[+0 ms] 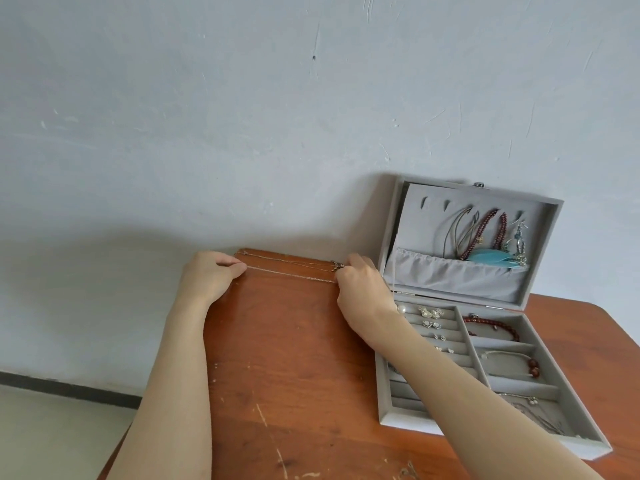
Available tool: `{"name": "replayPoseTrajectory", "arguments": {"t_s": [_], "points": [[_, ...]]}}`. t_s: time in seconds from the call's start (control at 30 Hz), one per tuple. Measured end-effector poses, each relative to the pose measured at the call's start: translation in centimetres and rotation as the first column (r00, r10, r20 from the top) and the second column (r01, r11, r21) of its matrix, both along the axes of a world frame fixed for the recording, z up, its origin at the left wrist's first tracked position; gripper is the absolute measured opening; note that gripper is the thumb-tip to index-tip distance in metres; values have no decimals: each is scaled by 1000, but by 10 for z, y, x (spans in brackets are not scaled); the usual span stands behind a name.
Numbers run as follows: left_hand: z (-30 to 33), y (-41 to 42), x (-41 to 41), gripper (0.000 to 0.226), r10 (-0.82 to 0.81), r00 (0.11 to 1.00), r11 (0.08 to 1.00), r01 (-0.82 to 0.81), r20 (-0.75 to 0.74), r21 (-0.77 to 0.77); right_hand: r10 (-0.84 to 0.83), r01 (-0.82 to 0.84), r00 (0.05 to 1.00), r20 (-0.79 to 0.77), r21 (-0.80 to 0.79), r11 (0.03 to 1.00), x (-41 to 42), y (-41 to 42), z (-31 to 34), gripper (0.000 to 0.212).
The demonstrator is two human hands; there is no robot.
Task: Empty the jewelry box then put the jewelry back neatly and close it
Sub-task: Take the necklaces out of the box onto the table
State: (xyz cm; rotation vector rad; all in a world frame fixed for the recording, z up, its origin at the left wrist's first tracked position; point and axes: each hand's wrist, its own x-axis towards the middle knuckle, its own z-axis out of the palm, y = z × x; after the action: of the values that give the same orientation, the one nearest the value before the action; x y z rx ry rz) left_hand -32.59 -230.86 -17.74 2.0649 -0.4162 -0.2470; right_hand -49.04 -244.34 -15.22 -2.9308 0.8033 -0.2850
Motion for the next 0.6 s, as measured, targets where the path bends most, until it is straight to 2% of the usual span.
{"name": "replayPoseTrajectory", "arguments": {"t_s": [0.13, 0.23, 0.33, 0.5, 0.6], "points": [[-1, -1, 0, 7, -1, 1000, 1000, 1, 8, -22, 5, -7, 998, -60, -30, 1000, -4, 2, 2, 29], [-2, -1, 0, 13, -1, 1000, 1000, 1, 21, -26, -6, 7, 996, -86, 13, 1000, -4, 1, 2, 22], [-3, -2, 0, 7, 5, 1000, 999, -5, 19, -34, 4, 0, 995, -101, 35, 999, -8, 0, 0, 19], [-5, -3, 1, 7, 19, 999, 999, -18, 49, -35, 74, -80, 981, -178, -23, 997, -12, 2, -10, 38], [-7, -3, 2, 9, 53, 996, 998, -51, 71, -27, 62, -77, 977, -206, -69, 995, -10, 5, -16, 55]]}}
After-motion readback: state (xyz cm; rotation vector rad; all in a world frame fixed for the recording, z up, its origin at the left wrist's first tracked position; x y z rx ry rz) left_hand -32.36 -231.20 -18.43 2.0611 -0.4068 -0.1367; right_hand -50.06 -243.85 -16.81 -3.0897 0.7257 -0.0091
